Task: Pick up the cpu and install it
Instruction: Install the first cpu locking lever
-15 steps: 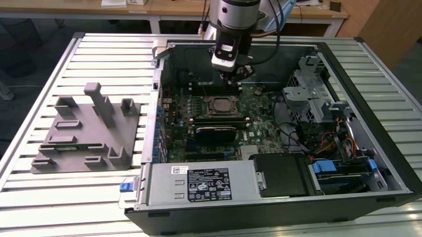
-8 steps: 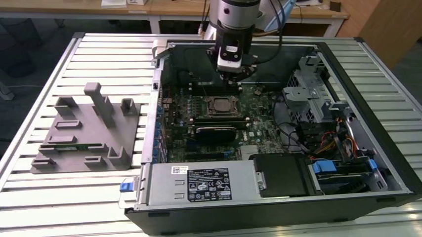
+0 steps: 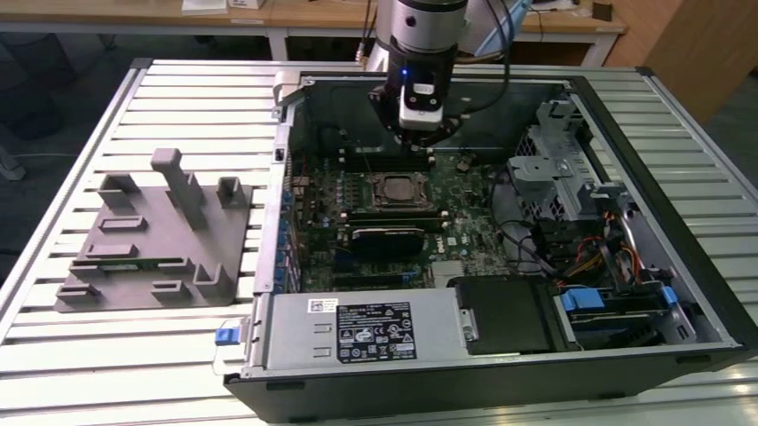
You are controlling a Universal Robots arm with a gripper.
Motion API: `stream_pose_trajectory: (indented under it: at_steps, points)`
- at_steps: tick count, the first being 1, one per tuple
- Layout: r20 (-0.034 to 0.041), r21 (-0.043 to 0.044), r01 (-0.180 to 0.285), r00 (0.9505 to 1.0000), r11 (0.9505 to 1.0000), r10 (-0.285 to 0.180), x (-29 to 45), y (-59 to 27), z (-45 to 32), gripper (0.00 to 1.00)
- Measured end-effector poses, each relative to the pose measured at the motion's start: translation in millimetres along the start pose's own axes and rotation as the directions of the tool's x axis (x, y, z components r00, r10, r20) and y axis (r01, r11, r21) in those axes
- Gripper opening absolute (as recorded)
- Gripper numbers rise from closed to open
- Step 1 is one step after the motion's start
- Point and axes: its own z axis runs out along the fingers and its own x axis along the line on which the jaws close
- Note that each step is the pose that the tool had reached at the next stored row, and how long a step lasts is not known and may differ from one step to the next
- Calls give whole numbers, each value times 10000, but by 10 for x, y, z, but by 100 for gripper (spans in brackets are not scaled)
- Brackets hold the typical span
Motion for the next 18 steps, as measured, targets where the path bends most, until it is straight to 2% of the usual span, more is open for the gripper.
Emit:
stream_pose_trajectory:
  at_steps: [4,9,13,18]
  points:
    - [0,-1,597,9982,9982,-597,0,0,0,11]
    - [-1,-3,1263,9920,9920,-1263,0,0,1,11]
    - [-1,-5,1757,9844,9844,-1757,0,0,1,11]
    - [-1,-6,2398,9708,9708,-2398,0,0,1,11]
